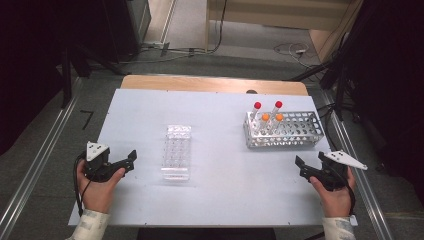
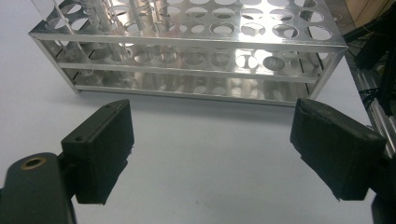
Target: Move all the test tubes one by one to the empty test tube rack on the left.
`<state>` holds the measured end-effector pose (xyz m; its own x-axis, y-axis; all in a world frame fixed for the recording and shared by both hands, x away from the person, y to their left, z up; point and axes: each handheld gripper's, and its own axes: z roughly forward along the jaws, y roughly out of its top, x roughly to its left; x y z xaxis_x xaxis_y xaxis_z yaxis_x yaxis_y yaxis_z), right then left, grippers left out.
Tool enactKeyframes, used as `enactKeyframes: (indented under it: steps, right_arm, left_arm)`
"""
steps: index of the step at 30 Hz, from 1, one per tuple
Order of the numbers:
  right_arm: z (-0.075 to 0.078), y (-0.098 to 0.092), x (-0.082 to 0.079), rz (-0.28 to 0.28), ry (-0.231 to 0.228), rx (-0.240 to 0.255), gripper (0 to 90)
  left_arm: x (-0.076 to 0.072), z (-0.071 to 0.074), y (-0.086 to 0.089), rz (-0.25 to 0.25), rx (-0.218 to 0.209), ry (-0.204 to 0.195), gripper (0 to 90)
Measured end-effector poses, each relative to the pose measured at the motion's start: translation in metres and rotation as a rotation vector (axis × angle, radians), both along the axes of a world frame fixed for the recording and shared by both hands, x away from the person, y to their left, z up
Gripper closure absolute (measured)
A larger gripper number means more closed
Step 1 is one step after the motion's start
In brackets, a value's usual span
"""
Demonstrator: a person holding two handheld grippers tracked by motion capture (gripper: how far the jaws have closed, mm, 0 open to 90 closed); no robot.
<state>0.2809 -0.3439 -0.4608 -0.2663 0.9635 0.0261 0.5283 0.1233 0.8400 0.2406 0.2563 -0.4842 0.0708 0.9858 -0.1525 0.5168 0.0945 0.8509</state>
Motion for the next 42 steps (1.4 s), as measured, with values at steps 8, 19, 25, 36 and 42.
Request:
enactKeyframes:
  steps: [8,19,25,36,42]
  right_arm:
    - [0.0,0.006,0.001,0.021,0.004,0.002,12.5]
    - [0.002,0.012,0.004,0.041,-0.002,0.0,12.8]
    - [0.003,0.02,0.008,0.064,-0.015,-0.01,14.8]
    - [0.004,0.037,0.021,0.09,-0.04,-0.013,19.0]
    - [0.004,0.045,0.028,0.102,-0.046,-0.003,22.5]
  left_arm:
    - [0.0,0.0,0.001,0.003,-0.004,0.005,7.8]
    - [-0.001,0.0,-0.001,-0.004,-0.001,0.001,7.8]
    - [-0.001,0.0,-0.002,-0.006,-0.003,0.002,7.8]
    - [-0.001,-0.001,-0.002,-0.005,0.003,0.004,7.8]
    - [0.0,-0.001,-0.002,-0.002,0.0,0.001,7.8]
